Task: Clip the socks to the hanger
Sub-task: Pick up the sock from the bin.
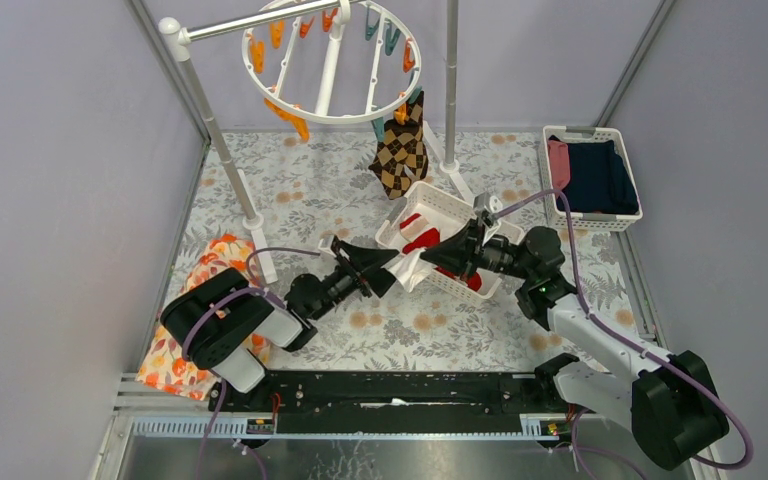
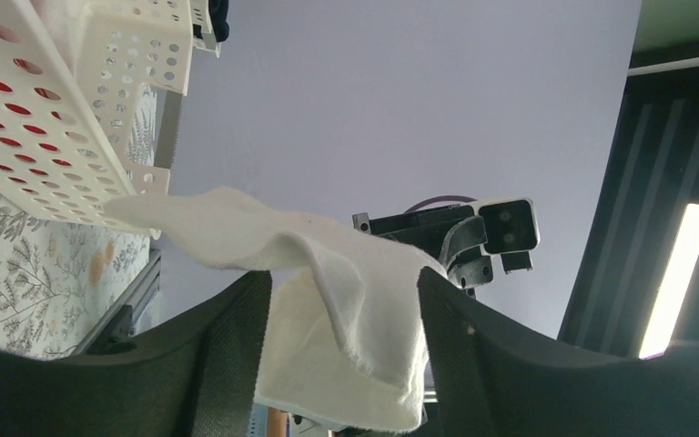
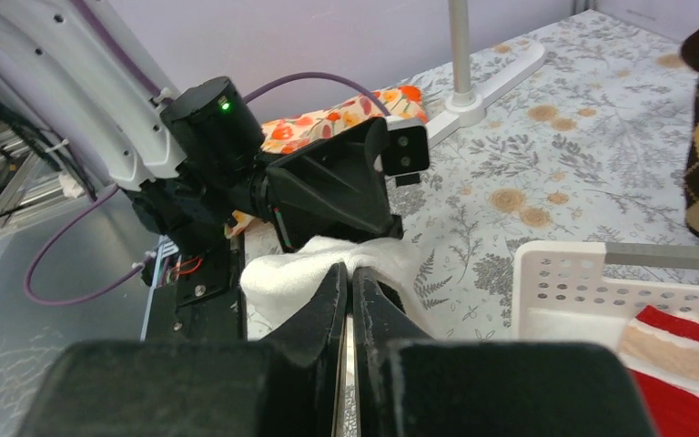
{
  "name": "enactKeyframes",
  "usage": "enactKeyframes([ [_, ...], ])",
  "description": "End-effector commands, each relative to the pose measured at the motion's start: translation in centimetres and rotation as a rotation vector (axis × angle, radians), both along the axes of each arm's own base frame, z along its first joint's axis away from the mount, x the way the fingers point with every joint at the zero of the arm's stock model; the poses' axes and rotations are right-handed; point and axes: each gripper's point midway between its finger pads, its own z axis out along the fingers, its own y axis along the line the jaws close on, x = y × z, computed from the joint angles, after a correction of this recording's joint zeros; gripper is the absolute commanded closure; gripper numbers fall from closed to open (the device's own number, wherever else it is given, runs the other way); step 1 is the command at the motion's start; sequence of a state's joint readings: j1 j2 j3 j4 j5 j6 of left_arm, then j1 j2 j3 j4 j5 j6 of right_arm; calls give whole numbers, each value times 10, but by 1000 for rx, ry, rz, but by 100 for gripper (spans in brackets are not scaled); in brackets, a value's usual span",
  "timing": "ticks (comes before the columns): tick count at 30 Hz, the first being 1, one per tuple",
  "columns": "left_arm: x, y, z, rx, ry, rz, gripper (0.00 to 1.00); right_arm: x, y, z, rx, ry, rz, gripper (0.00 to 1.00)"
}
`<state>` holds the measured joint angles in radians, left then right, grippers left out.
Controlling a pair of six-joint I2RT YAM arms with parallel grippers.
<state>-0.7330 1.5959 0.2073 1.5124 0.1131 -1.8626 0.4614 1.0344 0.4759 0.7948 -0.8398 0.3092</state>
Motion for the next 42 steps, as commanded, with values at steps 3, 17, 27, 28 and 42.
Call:
enactKeyframes([
  [3, -1, -4, 24, -52, -98, -23, 57, -22, 3, 6, 0, -95, 90, 99],
  [17, -6, 5, 32, 366, -657, -99, 100, -31, -17, -11, -73, -32, -24, 31],
  [27, -14, 29, 2, 1168, -971, -277, 100, -20, -18, -11, 68, 175, -123, 24],
  [28, -17, 30, 0, 1216, -985, -314, 100, -21, -17, -10, 84, 171, -108, 23],
  [42, -64, 26, 33, 1496, -1518, -472, 97, -13, -18, -13, 284, 296, -143, 19],
])
